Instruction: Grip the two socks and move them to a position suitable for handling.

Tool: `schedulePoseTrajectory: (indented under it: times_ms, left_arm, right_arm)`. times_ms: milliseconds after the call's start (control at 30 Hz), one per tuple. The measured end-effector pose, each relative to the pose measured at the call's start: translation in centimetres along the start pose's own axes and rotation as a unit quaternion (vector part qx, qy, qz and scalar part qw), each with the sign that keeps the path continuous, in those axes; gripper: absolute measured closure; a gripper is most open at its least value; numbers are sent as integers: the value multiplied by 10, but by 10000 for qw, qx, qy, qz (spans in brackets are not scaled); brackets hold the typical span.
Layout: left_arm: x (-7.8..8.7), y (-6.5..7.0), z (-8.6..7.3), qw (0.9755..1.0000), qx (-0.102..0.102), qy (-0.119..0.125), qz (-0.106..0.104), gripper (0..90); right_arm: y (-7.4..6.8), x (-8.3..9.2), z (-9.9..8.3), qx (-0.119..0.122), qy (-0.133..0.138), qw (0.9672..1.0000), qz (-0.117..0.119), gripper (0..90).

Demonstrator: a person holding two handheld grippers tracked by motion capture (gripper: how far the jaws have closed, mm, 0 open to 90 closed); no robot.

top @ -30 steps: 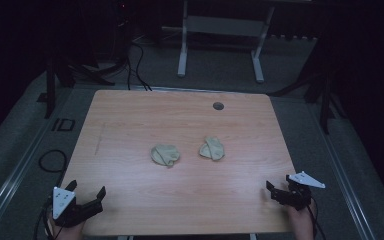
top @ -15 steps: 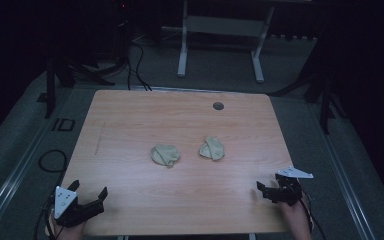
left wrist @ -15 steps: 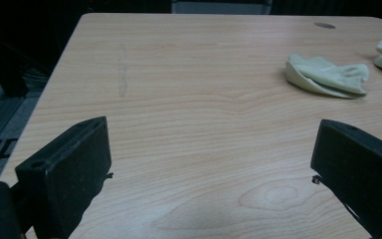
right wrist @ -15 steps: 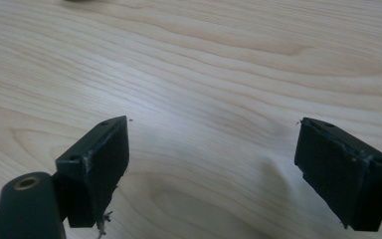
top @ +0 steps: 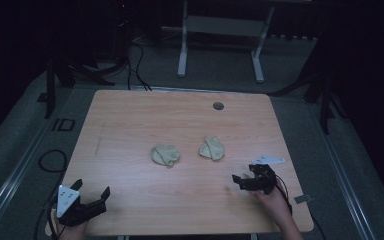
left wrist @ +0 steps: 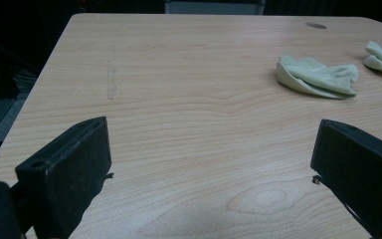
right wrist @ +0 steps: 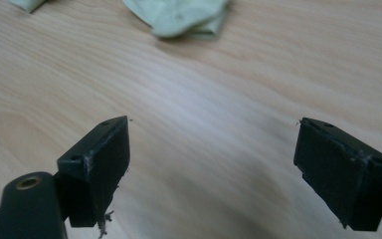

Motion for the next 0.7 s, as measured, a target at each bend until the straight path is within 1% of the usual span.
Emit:
schedulePoseTrajectory:
  times_ms: [33,67,100,133,167,200,233,267,300,400,433,467,500,600,633,700]
  left_arm:
    - [0,0,0,10000,13,4,-8,26]
    - [0,0,1,10000,16,14,-11,26]
    - [0,0,1,10000,16,14,-11,26]
    - [0,1,1,10000,17,16,-17,26]
    - [0,1,1,10000,14,16,-22,26]
    - [-1,1,1,10000,12,14,-24,26]
    - [-1,0,1,10000,15,2,-27,26]
    - [-1,0,1,10000,15,2,-27,26]
    - [-1,0,1,10000,16,-7,-33,26]
    - [-1,0,1,10000,22,-5,-44,26]
    - [0,1,1,10000,20,-8,-50,26]
    - [0,1,1,10000,20,-8,-50,26]
    - [0,1,1,10000,12,-6,-53,26]
    - [1,2,1,10000,1,5,-72,26]
    - [1,2,1,10000,1,5,-72,26]
    - [0,3,1,10000,-3,-19,-93,26]
  right_arm:
    - [0,0,0,0,0,10000,0,156]
    - [-3,-6,10,149,-24,9999,-74,207]
    - [-3,-6,10,149,-24,9999,-74,207]
    - [-6,-12,20,193,-26,9998,9,227]
    - [-8,-15,24,267,-46,9996,-8,229]
    - [-8,-15,24,267,-46,9996,-8,229]
    - [-11,-22,33,378,-54,9993,9,248]
    - [-11,-22,33,378,-54,9993,9,248]
    - [-12,-29,42,455,-88,9989,-9,252]
    - [-13,-36,51,456,-75,9989,25,261]
    - [-14,-43,60,473,-84,9988,3,262]
    - [-14,-47,64,507,-92,9987,22,262]
    - [-14,-51,68,548,-106,9984,-34,262]
    - [-14,-62,80,595,-128,9981,-61,294]
    - [-14,-66,84,604,-152,9980,-97,298]
    - [-13,-74,91,615,-178,9979,-80,300]
Point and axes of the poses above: each handheld gripper's, and its own axes: x roughly backward along the jaws, z roughly out of its top, y roughly to its right, the point moved 6 cm from there along -x, roughly forward along the jaws, and after that the axes turned 14 degrees about x, right-handed, at the moved point
